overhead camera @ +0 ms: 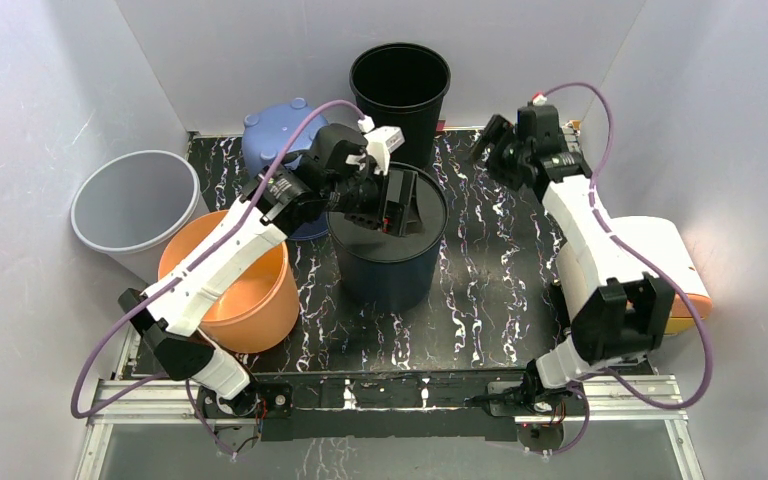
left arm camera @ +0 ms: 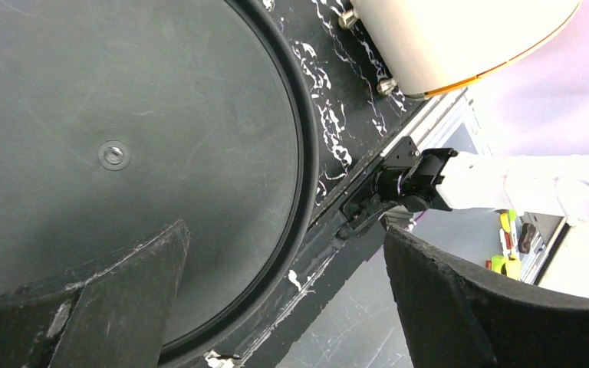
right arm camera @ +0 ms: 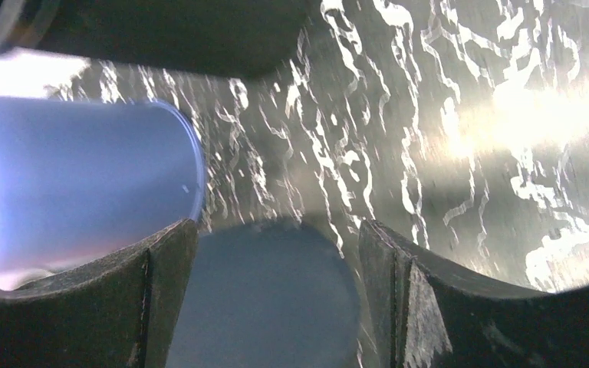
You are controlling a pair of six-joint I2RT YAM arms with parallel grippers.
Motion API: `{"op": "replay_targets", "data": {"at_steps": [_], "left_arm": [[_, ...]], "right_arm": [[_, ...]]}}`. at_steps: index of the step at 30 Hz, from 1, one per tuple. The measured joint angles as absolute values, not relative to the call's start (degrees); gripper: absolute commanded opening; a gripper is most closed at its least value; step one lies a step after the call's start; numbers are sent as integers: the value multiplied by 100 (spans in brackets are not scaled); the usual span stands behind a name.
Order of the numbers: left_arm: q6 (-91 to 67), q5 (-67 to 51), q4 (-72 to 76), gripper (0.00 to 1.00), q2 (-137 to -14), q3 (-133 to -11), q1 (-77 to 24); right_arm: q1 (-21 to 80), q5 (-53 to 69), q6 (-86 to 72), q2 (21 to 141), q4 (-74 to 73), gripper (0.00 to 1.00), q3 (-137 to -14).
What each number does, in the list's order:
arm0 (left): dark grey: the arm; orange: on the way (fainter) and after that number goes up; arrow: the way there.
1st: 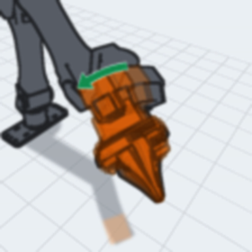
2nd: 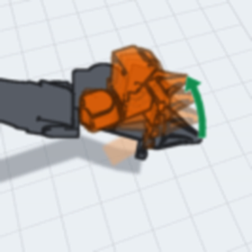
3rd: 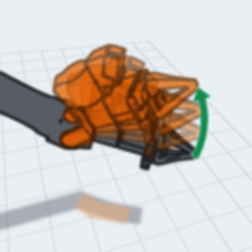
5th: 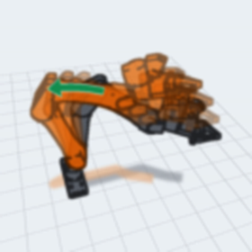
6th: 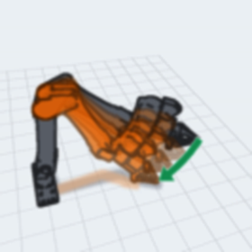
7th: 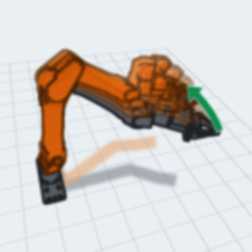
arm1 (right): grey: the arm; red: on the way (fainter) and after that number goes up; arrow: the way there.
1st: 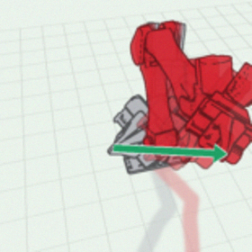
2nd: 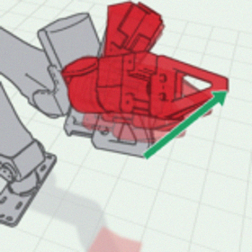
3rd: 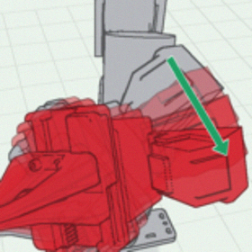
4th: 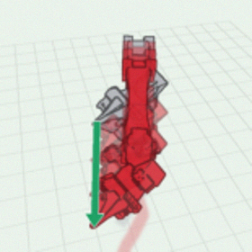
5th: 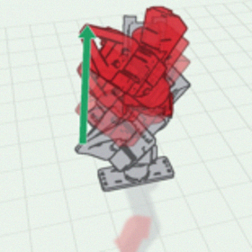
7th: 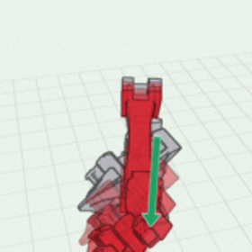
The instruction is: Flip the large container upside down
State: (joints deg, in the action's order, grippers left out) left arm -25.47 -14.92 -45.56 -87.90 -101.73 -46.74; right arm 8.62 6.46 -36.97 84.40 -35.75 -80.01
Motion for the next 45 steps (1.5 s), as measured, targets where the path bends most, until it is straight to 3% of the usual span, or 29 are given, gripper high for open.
{"op": "replay_targets", "data": {"at_steps": [7,12,18,23,25,28,36,41,45], "left_arm": [[-2451,-1302,-4821,93,-8676,-10545,-4672],[-2453,-1046,-4746,98,-8372,-10414,-4672],[-2401,-567,-3769,98,-6930,-9155,-4670],[-2340,-515,-3472,98,-6820,-8613,-4668],[-2296,-578,-3474,98,-6914,-8613,-4668],[-2287,-672,-3424,98,-6914,-8613,-4668],[-2226,-832,-3251,99,-6952,-8613,-4668],[-2202,-972,-3153,98,-7083,-8615,-4668],[-2204,-1035,-3140,98,-7183,-8628,-4668]], "right_arm": [[862,582,-4132,9883,-3642,82,-10022],[862,775,-4521,10781,-3489,83,-10932],[862,1205,-5175,11443,-2775,85,-11389],[897,1525,-5391,12750,-2593,66,-13117],[910,1555,-5404,13214,-2812,51,-13382],[926,1448,-5354,12945,-2742,28,-12982],[652,1168,-4777,11166,-2827,26,-10733],[113,1103,-4442,9953,-2749,16,-9054],[-314,1020,-3999,9421,-2749,21,-8167]]}}
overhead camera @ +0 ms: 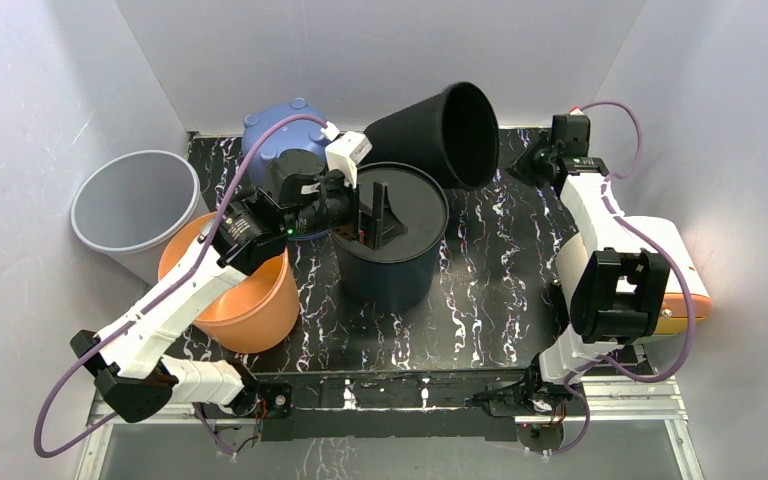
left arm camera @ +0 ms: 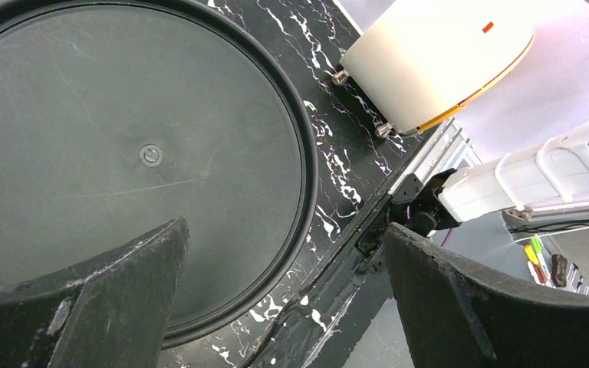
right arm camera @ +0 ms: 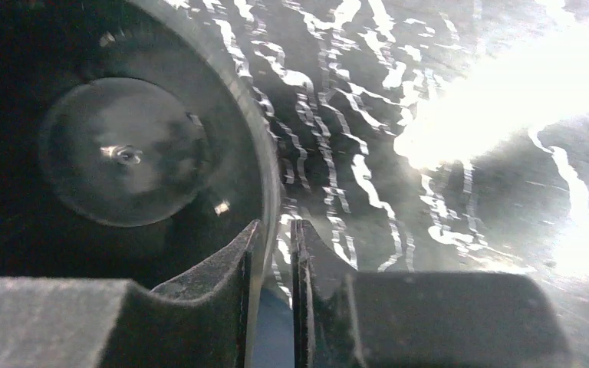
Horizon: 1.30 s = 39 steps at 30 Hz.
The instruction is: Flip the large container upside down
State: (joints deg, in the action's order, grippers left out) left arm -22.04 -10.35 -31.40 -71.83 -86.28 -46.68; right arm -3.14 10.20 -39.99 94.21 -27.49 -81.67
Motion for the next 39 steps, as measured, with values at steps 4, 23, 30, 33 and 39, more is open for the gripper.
{"op": "replay_targets", "data": {"at_steps": [4,23,30,33,39], "left_arm": [[-2206,-1118,-3133,98,-7242,-8659,-4668],[-2213,-1205,-3131,98,-7148,-8687,-4668],[-2233,-1201,-3142,98,-7146,-8687,-4668],[-2263,-1177,-3142,98,-7133,-8683,-4668],[-2303,-1066,-3194,98,-6934,-8613,-4668]], "right_arm": [[-375,718,-3590,9179,-2884,34,-7653],[-355,215,-2705,8060,-3382,87,-7529],[-349,1378,-2587,8871,-2536,86,-8082],[-355,1769,-2532,9762,-2137,66,-8608],[-462,2635,-2679,10851,-1772,27,-8842]]}}
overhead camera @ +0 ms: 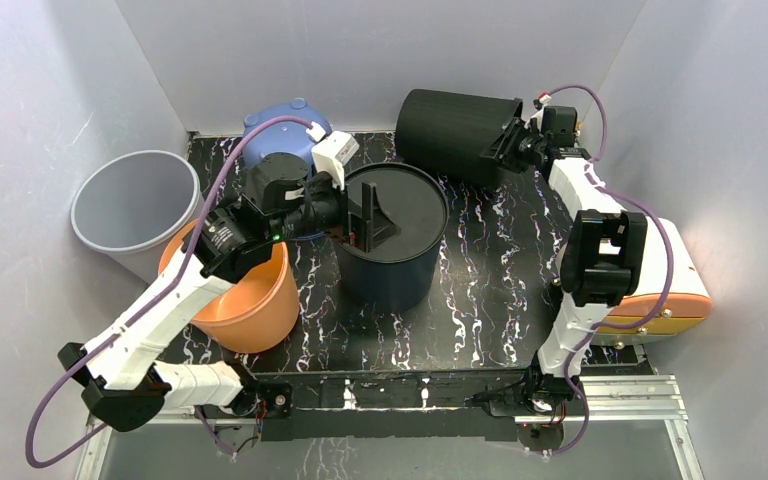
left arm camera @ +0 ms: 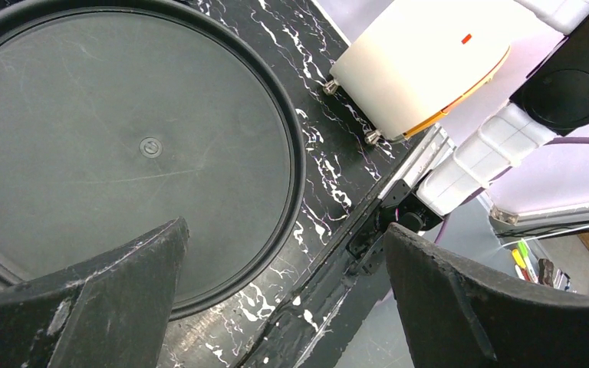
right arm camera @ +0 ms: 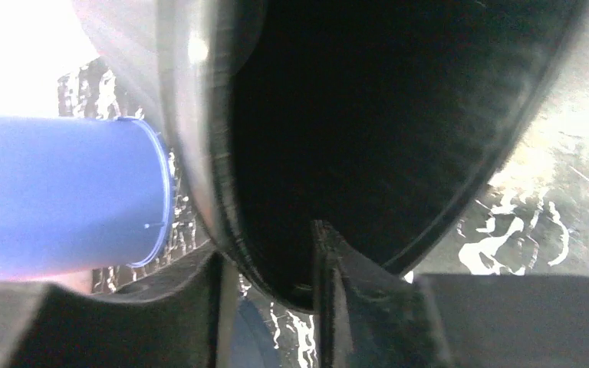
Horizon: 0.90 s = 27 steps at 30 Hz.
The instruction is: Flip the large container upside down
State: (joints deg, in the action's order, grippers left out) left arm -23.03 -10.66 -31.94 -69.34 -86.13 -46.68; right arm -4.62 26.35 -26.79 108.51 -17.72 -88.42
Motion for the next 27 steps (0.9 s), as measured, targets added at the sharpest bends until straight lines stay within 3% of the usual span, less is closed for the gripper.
{"op": "replay_targets", "data": {"at_steps": [2,3,12,20,27], "left_arm": [[-2314,-1009,-3192,98,-6849,-8580,-4668],[-2316,-972,-3199,98,-6764,-8512,-4668],[-2456,-478,-2827,98,-7585,-8864,-4661],[-2644,-963,-3881,98,-10991,-13080,-3964],[-2810,-2167,-3983,98,-11791,-13452,-3610]], "right_arm": [[-486,2836,-2729,10838,-1597,18,-8764],[-489,2877,-2742,10792,-1490,0,-8731],[-639,2934,-2825,8906,-1173,0,-7061],[-733,3347,-2912,8506,-1127,0,-6652],[-735,3647,-3009,8508,-1232,0,-6652]]}}
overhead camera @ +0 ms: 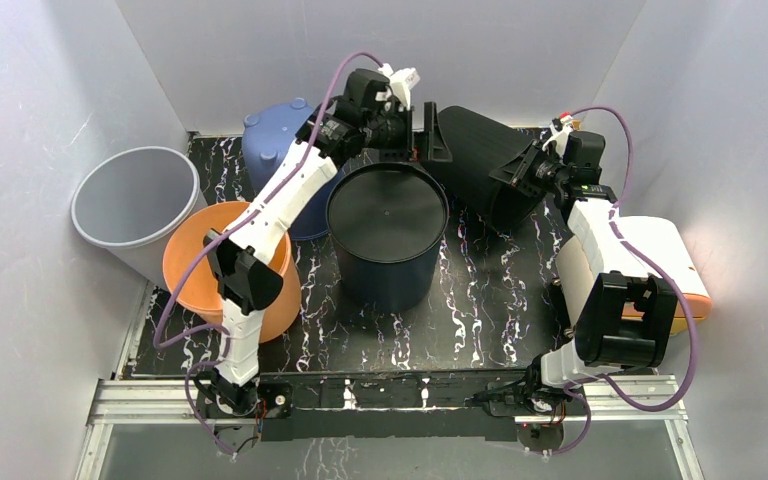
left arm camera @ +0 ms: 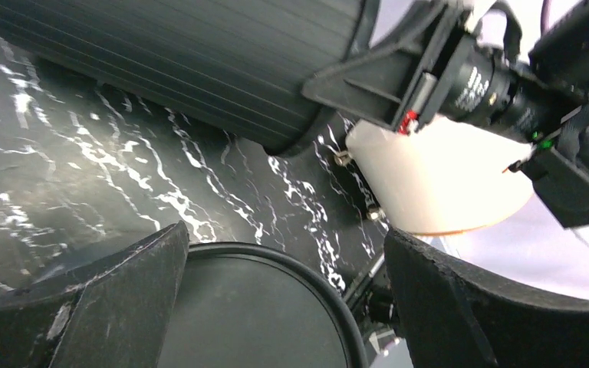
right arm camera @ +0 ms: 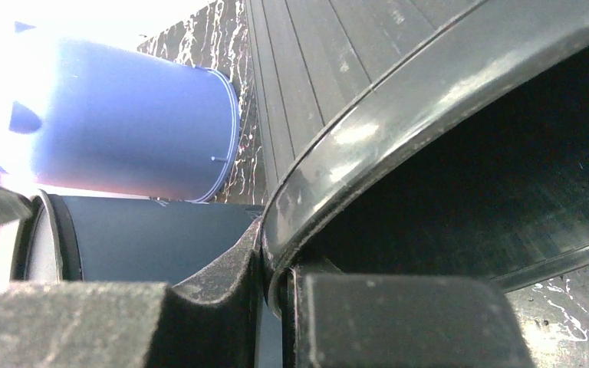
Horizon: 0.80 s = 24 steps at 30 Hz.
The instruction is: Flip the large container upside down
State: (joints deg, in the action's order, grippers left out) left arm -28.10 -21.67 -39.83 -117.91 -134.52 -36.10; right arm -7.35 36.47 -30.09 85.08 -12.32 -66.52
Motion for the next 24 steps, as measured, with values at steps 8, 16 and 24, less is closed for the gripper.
{"op": "replay_targets", "data": {"at_steps": [8,16,24], "left_arm": [[-2703,-2626,-3535,98,-11749,-12864,-3913],[-2443,-2436,-3642,98,-11045,-11979,-4069],[-2504,-2182,-4097,98,-9815,-10571,-4453]], "right_arm": [[-753,3649,-2987,8501,-1297,0,-6543],[-753,3830,-2978,8455,-1317,0,-6440],[-753,4053,-2853,8324,-1726,0,-6386]]}}
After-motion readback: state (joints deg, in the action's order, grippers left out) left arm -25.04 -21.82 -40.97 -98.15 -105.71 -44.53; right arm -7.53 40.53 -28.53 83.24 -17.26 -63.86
